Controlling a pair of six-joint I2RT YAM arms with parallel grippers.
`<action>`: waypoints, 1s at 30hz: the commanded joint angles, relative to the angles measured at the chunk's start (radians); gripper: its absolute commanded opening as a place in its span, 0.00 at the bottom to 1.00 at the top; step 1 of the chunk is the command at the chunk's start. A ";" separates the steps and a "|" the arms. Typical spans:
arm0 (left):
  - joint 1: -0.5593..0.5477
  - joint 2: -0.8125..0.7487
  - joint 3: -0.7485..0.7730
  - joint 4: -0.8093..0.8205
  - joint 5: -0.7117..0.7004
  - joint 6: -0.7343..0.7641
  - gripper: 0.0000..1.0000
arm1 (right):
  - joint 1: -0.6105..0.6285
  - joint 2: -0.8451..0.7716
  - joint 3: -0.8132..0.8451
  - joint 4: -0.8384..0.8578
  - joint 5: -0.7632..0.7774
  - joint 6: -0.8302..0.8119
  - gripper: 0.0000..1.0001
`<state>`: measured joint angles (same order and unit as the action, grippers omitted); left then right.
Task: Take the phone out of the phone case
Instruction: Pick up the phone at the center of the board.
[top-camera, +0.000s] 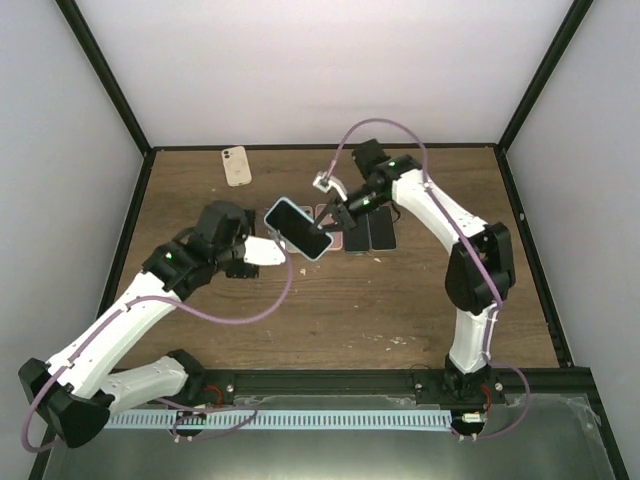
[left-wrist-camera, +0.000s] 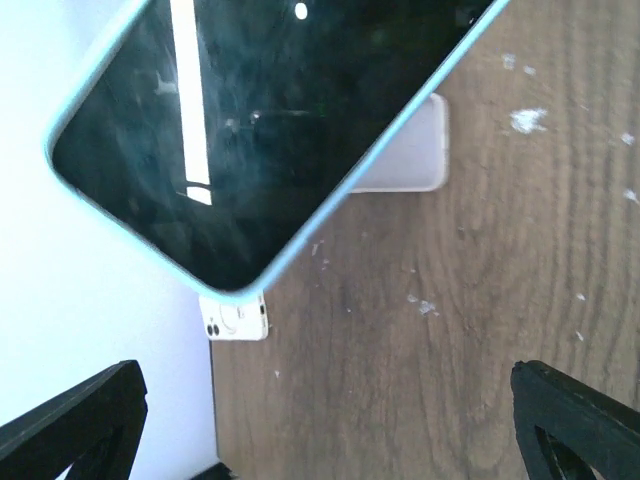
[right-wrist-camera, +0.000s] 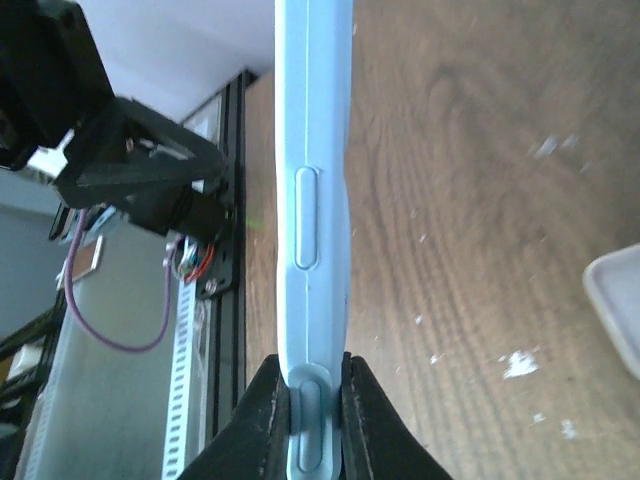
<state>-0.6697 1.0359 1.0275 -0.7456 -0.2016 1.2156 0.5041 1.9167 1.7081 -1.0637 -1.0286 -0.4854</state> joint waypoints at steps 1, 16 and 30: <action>0.100 0.043 0.144 -0.050 0.156 -0.275 1.00 | -0.064 -0.102 0.070 0.131 -0.137 0.075 0.01; 0.356 0.216 0.367 0.028 0.887 -0.924 1.00 | -0.183 -0.246 -0.013 0.751 -0.300 0.534 0.01; 0.357 0.293 0.275 0.519 1.229 -1.456 0.79 | -0.154 -0.346 -0.250 1.461 -0.289 1.065 0.01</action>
<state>-0.3157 1.3064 1.3338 -0.4095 0.9260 -0.0467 0.3305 1.6325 1.4746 0.1120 -1.3094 0.3832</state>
